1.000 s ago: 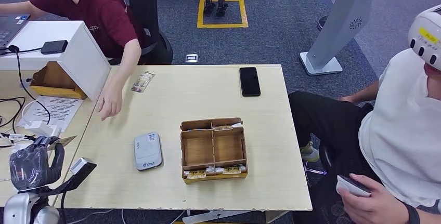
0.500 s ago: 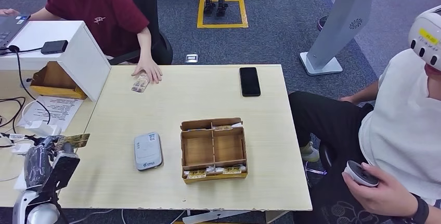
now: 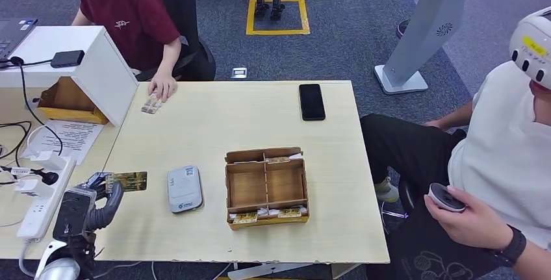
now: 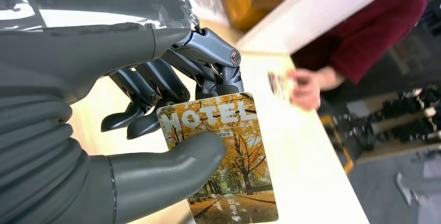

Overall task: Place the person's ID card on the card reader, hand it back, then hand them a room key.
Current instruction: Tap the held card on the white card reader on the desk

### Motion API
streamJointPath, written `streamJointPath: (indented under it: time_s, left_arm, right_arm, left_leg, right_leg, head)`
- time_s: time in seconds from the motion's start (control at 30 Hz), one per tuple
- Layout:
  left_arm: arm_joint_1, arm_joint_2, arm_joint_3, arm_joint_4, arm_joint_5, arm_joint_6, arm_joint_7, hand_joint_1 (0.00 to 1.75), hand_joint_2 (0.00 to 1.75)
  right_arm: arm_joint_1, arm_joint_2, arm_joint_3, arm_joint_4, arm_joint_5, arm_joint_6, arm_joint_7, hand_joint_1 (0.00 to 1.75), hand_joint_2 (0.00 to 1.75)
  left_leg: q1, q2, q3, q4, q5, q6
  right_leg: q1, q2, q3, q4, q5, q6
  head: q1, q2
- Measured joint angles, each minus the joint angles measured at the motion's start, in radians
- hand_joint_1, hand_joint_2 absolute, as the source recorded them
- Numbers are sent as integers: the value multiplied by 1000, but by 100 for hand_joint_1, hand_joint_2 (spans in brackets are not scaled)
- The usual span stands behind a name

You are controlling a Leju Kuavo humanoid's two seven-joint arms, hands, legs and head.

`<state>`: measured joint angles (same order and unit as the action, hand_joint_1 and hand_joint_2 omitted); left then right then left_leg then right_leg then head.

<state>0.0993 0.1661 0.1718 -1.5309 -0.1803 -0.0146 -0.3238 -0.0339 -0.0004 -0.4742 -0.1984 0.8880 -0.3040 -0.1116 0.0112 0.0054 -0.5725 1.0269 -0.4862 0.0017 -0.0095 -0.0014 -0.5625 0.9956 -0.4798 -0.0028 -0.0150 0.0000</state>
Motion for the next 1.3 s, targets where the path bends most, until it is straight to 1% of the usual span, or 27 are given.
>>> streamJointPath:
  time_s: [0.1,0.27,0.43,0.63,0.73,0.9,1.3]
  left_arm:
    - [27,-14,-29,-21,22,-29,26,175,175]
    - [57,-26,-91,-35,-49,-1,67,175,175]
    - [61,-36,-134,-34,-77,23,84,175,175]
    - [60,-46,-154,-31,-91,40,92,175,175]
    - [47,-54,-163,-21,-116,72,96,175,175]
    - [1,-75,-170,14,-127,121,97,175,175]
    - [-81,-97,-168,94,-65,192,94,175,175]
  right_arm:
    - [0,0,-3,0,2,0,2,0,175]
    - [0,0,-7,0,15,2,3,0,175]
    - [0,0,-13,0,24,4,1,0,175]
    - [0,0,-17,0,29,7,1,0,175]
    - [-1,1,-18,0,37,9,5,0,175]
    - [-1,2,-18,0,49,11,8,0,175]
    - [-2,4,-21,0,70,12,18,0,175]
  left_leg:
    - [0,0,0,0,0,0]
    - [0,0,0,0,0,0]
    - [0,0,0,0,0,0]
    - [0,0,0,0,0,0]
    - [0,0,0,0,0,0]
    - [0,0,0,0,0,0]
    - [0,-1,0,0,0,0]
  right_leg:
    - [0,0,0,0,0,0]
    - [0,0,0,0,0,0]
    - [0,0,0,0,0,0]
    - [0,0,0,0,0,0]
    - [0,0,0,0,0,0]
    - [0,0,0,0,0,0]
    - [0,-1,0,0,0,1]
  head:
    - [0,0]
    - [0,0]
    - [0,0]
    - [0,0]
    - [0,0]
    - [0,0]
    - [0,0]
